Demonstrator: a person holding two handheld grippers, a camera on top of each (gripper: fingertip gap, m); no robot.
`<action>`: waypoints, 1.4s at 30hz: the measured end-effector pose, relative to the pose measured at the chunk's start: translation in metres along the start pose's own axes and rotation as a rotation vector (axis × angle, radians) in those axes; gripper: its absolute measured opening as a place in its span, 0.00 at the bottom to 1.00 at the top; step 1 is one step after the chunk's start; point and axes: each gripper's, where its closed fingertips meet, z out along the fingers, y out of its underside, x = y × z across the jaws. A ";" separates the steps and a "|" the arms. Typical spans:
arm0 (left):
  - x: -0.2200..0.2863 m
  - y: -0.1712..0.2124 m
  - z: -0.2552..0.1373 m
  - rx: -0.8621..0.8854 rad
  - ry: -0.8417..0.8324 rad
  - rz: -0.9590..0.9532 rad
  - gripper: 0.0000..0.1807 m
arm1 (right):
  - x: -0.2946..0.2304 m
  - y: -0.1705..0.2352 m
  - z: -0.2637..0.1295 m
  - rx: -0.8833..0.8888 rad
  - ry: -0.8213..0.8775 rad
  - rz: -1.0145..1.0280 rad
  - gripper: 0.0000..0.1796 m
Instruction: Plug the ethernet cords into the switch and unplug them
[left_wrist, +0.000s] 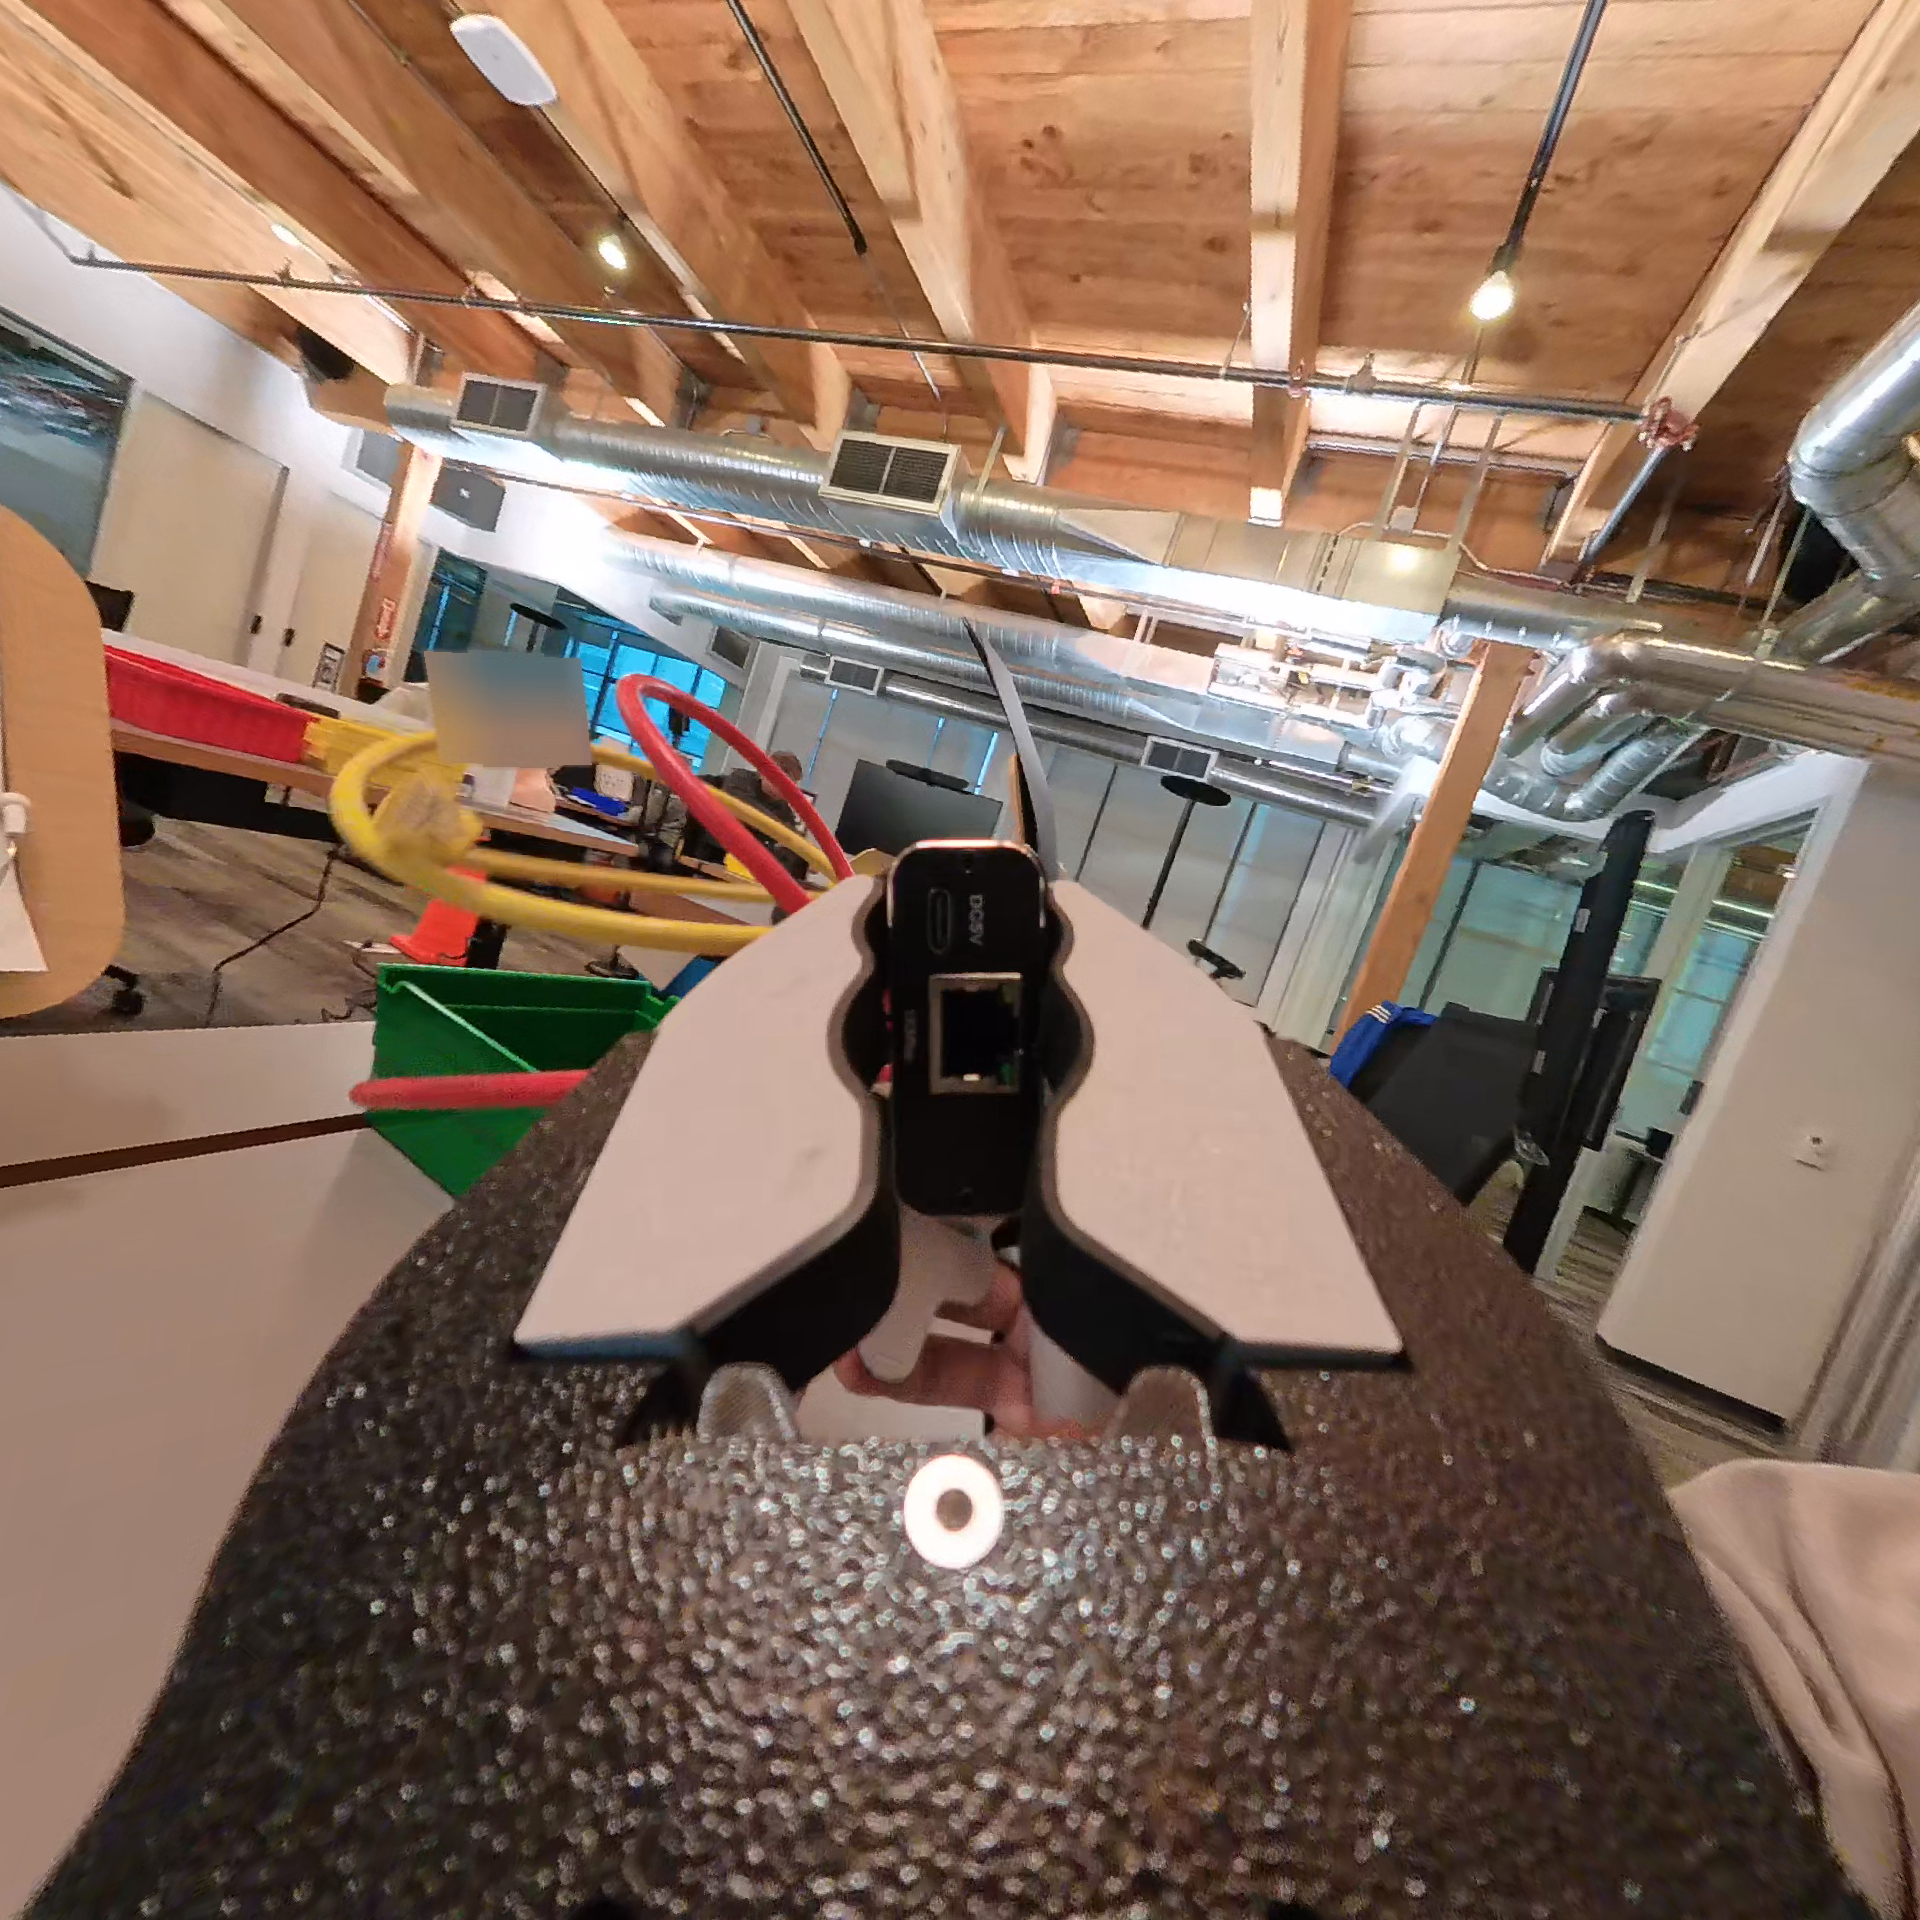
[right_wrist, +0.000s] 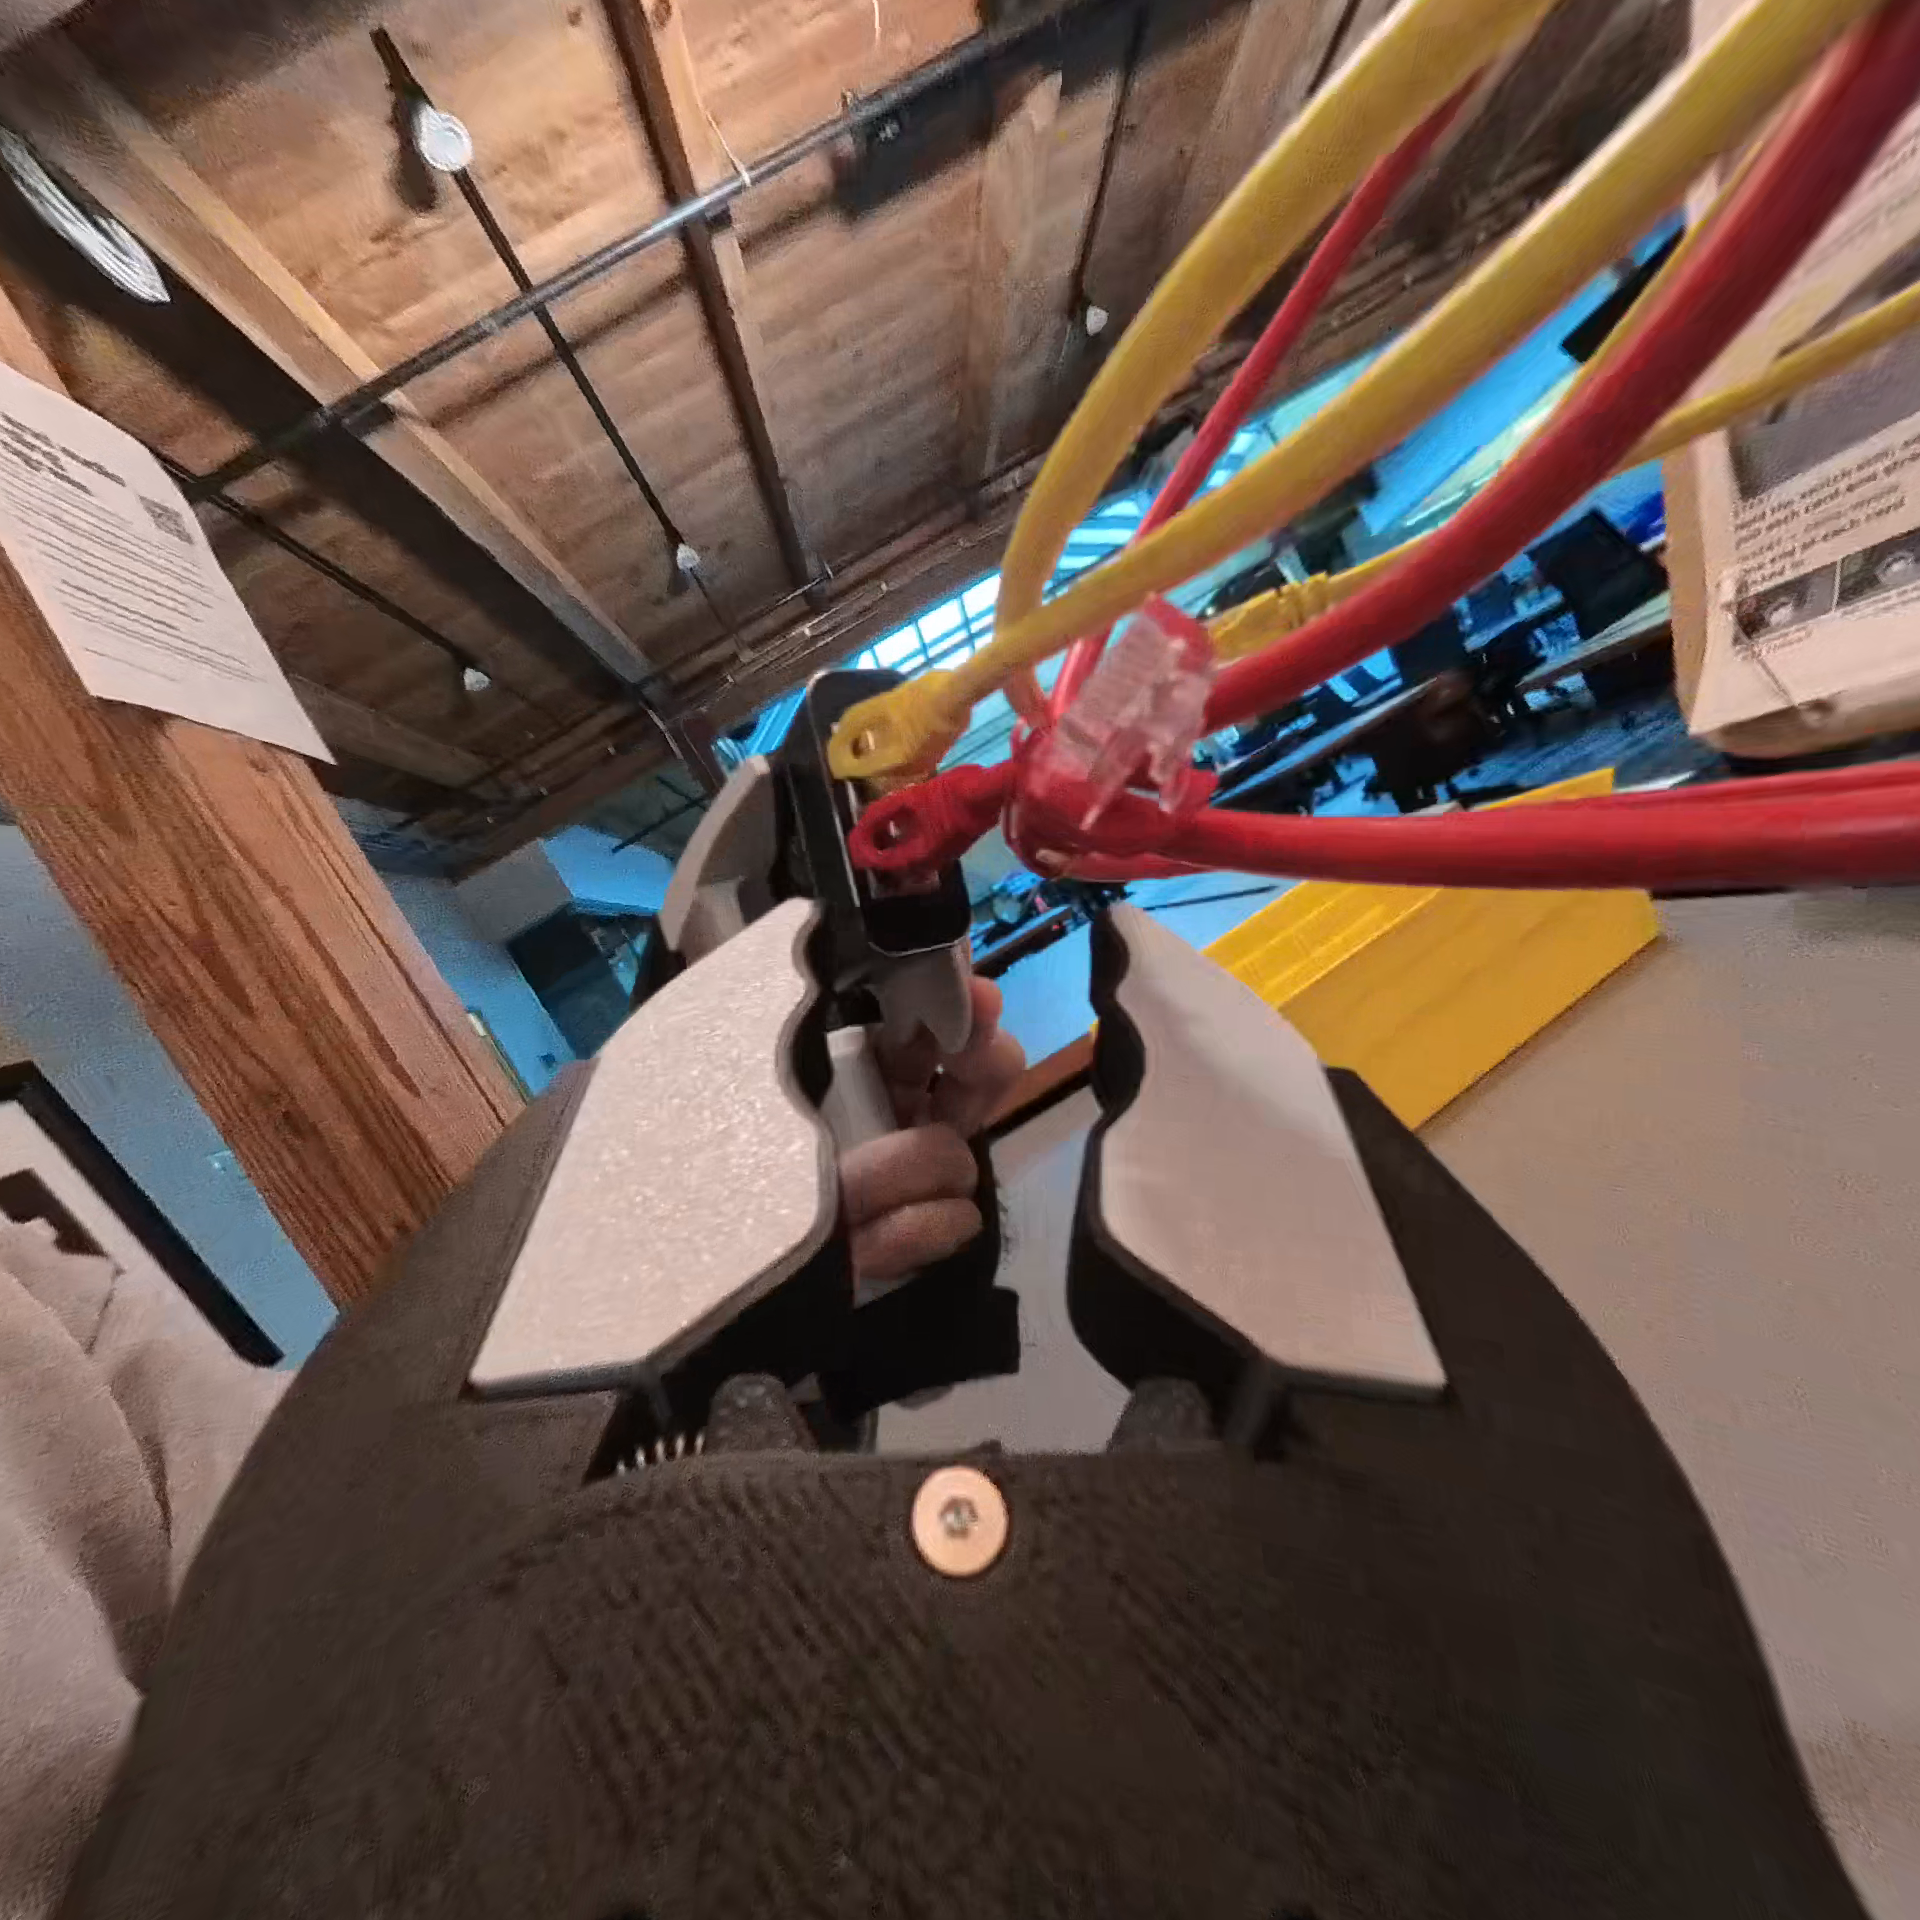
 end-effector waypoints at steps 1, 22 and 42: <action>0.002 0.001 0.001 -0.005 0.015 -0.005 0.13 | -0.002 -0.003 0.000 0.028 -0.012 0.004 0.25; 0.010 0.103 -0.043 -0.986 0.180 0.532 0.23 | -0.038 0.002 -0.029 -0.418 -0.077 -0.622 0.09; 0.031 0.125 0.003 -0.516 0.185 0.160 0.18 | -0.048 -0.010 -0.015 -0.126 -0.211 -0.250 0.09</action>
